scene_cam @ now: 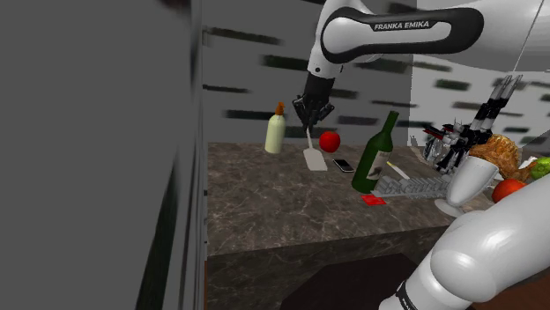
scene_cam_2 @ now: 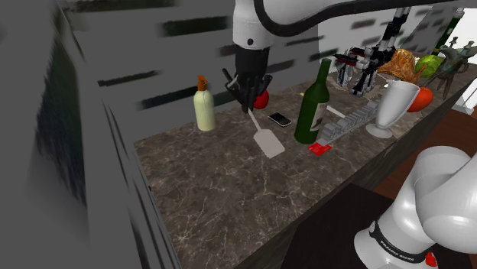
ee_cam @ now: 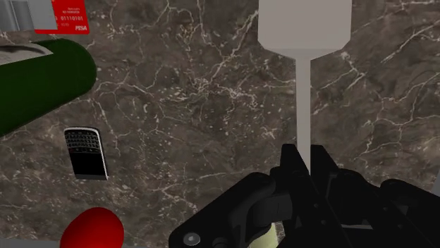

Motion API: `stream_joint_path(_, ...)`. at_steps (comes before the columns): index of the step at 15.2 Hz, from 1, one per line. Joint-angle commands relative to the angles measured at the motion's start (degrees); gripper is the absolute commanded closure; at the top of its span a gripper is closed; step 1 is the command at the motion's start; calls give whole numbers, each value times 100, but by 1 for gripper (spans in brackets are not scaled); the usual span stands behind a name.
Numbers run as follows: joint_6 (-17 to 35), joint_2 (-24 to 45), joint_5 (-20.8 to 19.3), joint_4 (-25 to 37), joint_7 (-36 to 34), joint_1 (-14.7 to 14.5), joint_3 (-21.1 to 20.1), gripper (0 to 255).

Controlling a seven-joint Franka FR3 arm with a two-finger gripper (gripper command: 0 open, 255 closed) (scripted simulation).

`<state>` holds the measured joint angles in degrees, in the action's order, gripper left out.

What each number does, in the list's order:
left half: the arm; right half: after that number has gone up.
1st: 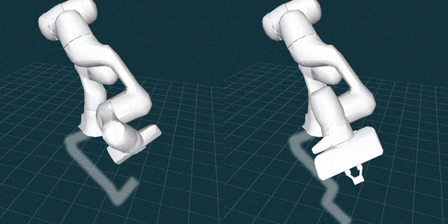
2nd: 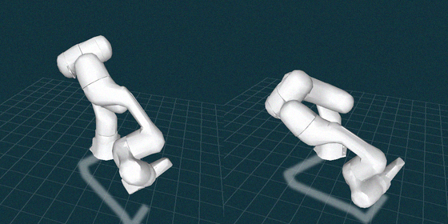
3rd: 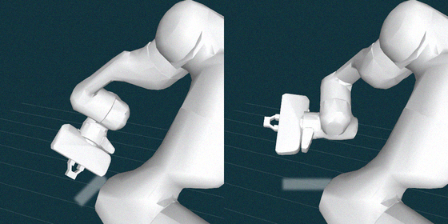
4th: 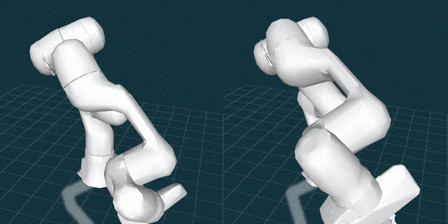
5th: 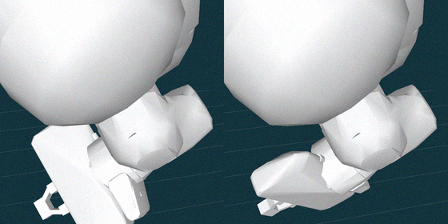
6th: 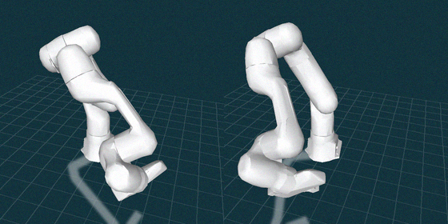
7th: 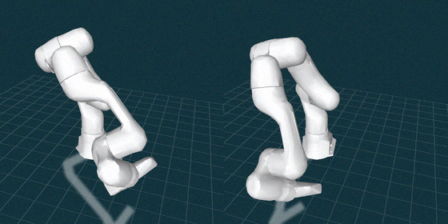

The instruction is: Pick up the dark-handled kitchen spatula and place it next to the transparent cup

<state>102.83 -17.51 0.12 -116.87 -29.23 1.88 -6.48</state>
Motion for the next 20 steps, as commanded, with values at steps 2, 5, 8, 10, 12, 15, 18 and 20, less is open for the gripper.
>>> stream_joint_path(2, -241, 20, -4, 258, 6, 4, 4, 255)
stream_joint_path(5, -472, 50, -7, 519, 9, 7, 6, 255)
stream_joint_path(8, -704, 92, -12, 793, 11, 10, 7, 255)
stream_joint_path(10, -722, -70, -12, 651, 123, 44, 83, 255)
stream_joint_path(12, -737, -386, -26, 353, 348, 113, 239, 255)
stream_joint_path(15, -785, -832, -83, -40, 684, 215, 485, 255)
stream_joint_path(18, -855, -1242, -182, -372, 1022, 322, 745, 255)
stream_joint_path(20, -912, -1494, -267, -560, 1251, 399, 925, 255)
